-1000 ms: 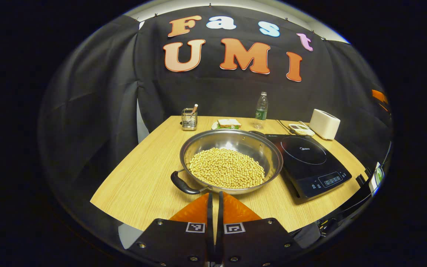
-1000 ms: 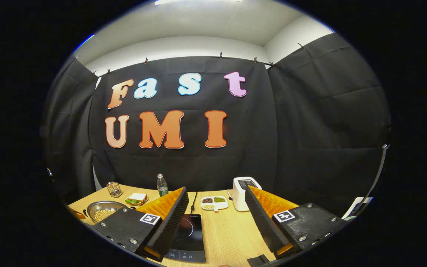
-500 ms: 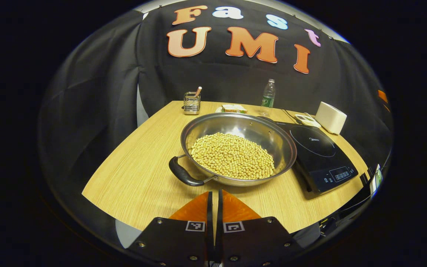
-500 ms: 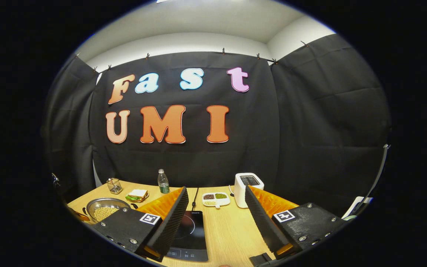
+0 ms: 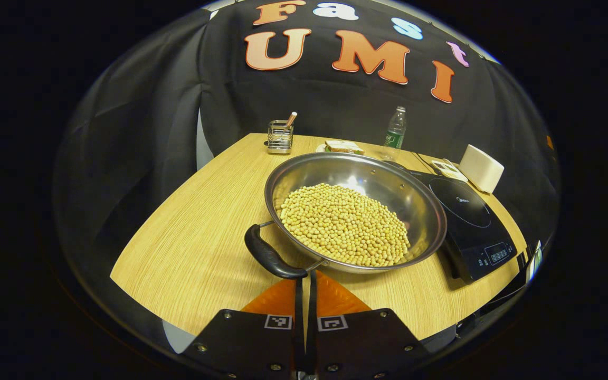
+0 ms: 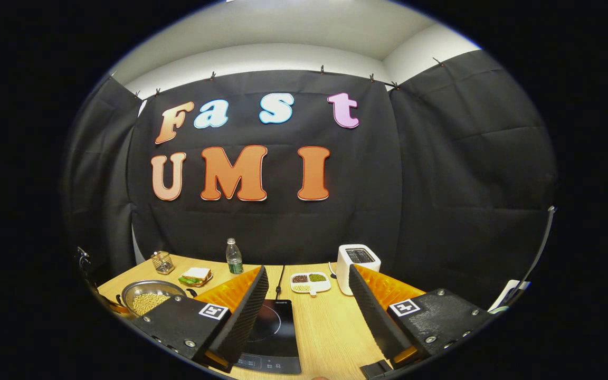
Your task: First push the handle of the pot to place it horizontally, then grasp the pot with both hands and set it on the induction cooktop.
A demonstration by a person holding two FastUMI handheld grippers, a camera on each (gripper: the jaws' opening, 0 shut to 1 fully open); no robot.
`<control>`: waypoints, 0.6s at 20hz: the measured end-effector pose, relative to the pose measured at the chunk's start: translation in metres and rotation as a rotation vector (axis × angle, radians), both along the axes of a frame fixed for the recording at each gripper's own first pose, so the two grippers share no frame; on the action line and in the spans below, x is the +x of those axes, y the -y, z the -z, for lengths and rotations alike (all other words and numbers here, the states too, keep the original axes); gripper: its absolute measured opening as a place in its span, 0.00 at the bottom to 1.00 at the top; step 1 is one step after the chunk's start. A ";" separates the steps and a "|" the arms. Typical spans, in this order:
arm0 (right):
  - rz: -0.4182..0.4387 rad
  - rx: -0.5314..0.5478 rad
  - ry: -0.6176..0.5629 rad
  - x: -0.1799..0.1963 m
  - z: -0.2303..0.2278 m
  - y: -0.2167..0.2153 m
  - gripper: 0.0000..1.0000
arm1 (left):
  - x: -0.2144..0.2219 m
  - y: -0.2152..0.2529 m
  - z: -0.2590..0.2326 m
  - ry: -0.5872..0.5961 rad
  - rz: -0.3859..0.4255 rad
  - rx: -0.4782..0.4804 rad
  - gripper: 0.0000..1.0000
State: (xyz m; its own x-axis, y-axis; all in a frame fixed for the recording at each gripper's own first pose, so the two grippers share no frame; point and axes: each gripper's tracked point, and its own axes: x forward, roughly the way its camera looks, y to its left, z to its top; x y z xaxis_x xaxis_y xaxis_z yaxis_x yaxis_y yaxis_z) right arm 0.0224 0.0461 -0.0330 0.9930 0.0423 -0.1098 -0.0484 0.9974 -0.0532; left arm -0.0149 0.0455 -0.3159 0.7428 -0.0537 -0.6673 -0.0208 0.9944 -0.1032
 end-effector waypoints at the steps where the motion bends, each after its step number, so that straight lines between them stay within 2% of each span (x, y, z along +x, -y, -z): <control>1: 0.000 0.000 -0.001 0.003 0.001 -0.001 0.95 | 0.002 -0.003 0.001 0.002 -0.006 0.003 0.02; 2: 0.001 0.000 -0.002 0.004 0.001 -0.002 0.95 | 0.004 -0.007 0.002 0.003 -0.012 0.008 0.02; 3: 0.002 0.002 -0.003 0.006 0.002 -0.003 1.00 | 0.007 -0.011 0.003 0.007 -0.017 0.015 0.02; 4: 0.004 0.005 -0.002 0.006 0.003 -0.004 0.95 | 0.010 -0.015 0.003 0.010 -0.018 0.026 0.02; 11: 0.000 0.014 0.004 0.012 0.002 -0.017 0.95 | 0.026 -0.035 0.007 0.026 -0.024 0.058 0.02; 12: -0.002 0.012 0.003 0.012 0.003 -0.020 1.00 | 0.029 -0.038 0.007 0.028 -0.025 0.065 0.02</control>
